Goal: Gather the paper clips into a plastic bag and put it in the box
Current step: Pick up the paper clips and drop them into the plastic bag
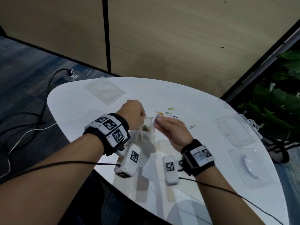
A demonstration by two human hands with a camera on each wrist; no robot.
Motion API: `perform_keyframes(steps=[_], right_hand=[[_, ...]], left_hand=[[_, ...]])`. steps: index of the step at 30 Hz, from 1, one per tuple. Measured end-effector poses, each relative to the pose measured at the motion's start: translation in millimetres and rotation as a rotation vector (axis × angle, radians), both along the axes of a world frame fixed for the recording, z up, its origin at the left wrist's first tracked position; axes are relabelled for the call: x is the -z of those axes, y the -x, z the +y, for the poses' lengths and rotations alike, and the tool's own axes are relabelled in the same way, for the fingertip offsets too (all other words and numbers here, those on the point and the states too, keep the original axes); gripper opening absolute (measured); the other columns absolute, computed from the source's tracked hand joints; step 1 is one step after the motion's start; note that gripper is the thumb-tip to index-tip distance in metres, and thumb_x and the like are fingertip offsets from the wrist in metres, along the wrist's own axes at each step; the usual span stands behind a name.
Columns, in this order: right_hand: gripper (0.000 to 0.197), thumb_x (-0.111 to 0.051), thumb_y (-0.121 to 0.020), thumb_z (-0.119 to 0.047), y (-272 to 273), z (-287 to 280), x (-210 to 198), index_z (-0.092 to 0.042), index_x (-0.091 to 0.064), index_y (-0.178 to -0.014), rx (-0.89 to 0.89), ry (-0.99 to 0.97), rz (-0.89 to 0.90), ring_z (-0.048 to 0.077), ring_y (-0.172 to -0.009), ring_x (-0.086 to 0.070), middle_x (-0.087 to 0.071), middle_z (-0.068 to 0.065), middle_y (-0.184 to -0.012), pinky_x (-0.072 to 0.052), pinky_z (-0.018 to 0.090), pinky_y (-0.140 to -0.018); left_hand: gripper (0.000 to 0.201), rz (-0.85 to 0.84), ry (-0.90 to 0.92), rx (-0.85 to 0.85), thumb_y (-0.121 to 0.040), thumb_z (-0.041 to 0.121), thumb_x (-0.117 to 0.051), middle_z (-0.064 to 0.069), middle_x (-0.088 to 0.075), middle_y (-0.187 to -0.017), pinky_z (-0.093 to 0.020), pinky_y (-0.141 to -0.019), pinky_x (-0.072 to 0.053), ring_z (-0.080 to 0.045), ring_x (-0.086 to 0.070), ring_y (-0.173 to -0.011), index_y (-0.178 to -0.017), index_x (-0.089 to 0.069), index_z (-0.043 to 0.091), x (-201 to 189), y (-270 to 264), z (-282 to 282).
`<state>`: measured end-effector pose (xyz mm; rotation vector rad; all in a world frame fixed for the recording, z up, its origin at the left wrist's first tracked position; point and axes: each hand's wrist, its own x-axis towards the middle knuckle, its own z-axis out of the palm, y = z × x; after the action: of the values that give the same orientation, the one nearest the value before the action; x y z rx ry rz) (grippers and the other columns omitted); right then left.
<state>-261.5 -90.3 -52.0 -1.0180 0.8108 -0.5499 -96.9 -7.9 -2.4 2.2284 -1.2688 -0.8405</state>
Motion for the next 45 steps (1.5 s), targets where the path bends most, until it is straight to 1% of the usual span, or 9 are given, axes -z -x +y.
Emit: perform_keyframes(steps=[6,11,15,17,20,26,35,42,45], right_hand=[[0.014,-0.074,-0.084,-0.019,-14,20,-9,-0.014,-0.079,-0.096,-0.200,0.653,0.449,0.008,-0.082,-0.073,-0.077,-0.001,-0.089,-0.057,0.020,-0.079],[0.015,-0.069,-0.085,-0.010,4,-29,-7,-0.017,-0.078,-0.096,0.039,0.652,0.457,0.017,-0.084,-0.074,-0.077,0.000,-0.092,-0.059,0.035,-0.087],[0.056,-0.056,-0.096,-0.036,32,-90,43,-0.011,-0.044,-0.145,-0.003,0.630,1.122,0.028,-0.138,-0.042,-0.044,0.013,-0.150,-0.031,0.037,-0.115],[0.067,-0.045,-0.098,-0.044,34,-109,77,-0.008,-0.026,-0.152,-0.044,0.507,1.311,0.035,-0.143,-0.029,-0.026,0.019,-0.157,-0.027,0.044,-0.114],[0.060,-0.036,-0.095,-0.048,21,-143,126,-0.018,-0.031,-0.147,-0.140,0.591,1.529,0.038,-0.137,-0.027,-0.026,0.017,-0.152,-0.030,0.055,-0.108],[0.065,-0.026,-0.101,-0.048,-40,-133,105,-0.012,-0.017,-0.154,-0.097,0.629,1.426,0.038,-0.148,-0.011,-0.009,0.015,-0.163,-0.015,0.052,-0.119],[0.058,-0.043,-0.100,-0.036,-53,-83,71,-0.011,-0.030,-0.150,-0.740,1.108,1.134,0.031,-0.144,-0.026,-0.021,0.012,-0.160,-0.027,0.044,-0.116],[0.020,-0.049,-0.093,-0.008,-26,-68,89,-0.008,-0.069,-0.096,-0.662,1.443,1.088,0.030,-0.087,-0.065,-0.063,0.008,-0.096,-0.053,0.035,-0.074],[0.021,-0.055,-0.089,-0.007,-20,-77,81,-0.013,-0.074,-0.095,-0.519,1.309,1.136,0.025,-0.087,-0.065,-0.068,0.006,-0.096,-0.052,0.029,-0.074]], left_hand=[[0.018,-0.009,0.030,-0.022,-0.089,0.005,-0.059,-0.008,-0.074,-0.086,-0.038,-0.082,-0.061,-0.028,-0.073,-0.082,-0.086,-0.077,0.008,-2,8,-6],[0.020,0.007,0.049,-0.069,-0.091,0.005,-0.057,-0.008,-0.073,-0.085,-0.037,-0.082,-0.061,-0.027,-0.073,-0.082,-0.092,-0.077,0.008,-1,-4,3],[0.019,0.022,0.075,-0.094,-0.089,0.005,-0.059,-0.010,-0.076,-0.091,-0.038,-0.075,-0.063,-0.026,-0.074,-0.077,-0.089,-0.078,0.008,0,-20,11],[0.018,0.016,0.072,-0.103,-0.089,0.006,-0.061,-0.009,-0.076,-0.090,-0.037,-0.073,-0.063,-0.025,-0.074,-0.075,-0.089,-0.078,0.008,2,-29,16],[0.017,0.012,0.066,-0.123,-0.090,0.009,-0.061,-0.009,-0.074,-0.093,-0.037,-0.076,-0.063,-0.024,-0.073,-0.080,-0.092,-0.078,0.010,6,-40,23],[0.017,0.011,0.070,-0.127,-0.093,0.012,-0.060,-0.010,-0.075,-0.092,-0.037,-0.078,-0.062,-0.024,-0.073,-0.080,-0.095,-0.077,0.009,5,-49,27],[0.022,-0.028,0.046,-0.081,-0.092,0.008,-0.057,-0.009,-0.073,-0.088,-0.037,-0.083,-0.061,-0.027,-0.071,-0.084,-0.095,-0.078,0.010,0,-37,18],[0.022,-0.036,0.032,-0.070,-0.091,0.007,-0.057,-0.007,-0.074,-0.091,-0.037,-0.082,-0.061,-0.025,-0.071,-0.082,-0.092,-0.079,0.011,-1,-31,19],[0.022,-0.036,0.030,-0.062,-0.091,0.007,-0.057,-0.007,-0.074,-0.089,-0.037,-0.081,-0.061,-0.025,-0.072,-0.082,-0.090,-0.079,0.011,-2,-29,16]])
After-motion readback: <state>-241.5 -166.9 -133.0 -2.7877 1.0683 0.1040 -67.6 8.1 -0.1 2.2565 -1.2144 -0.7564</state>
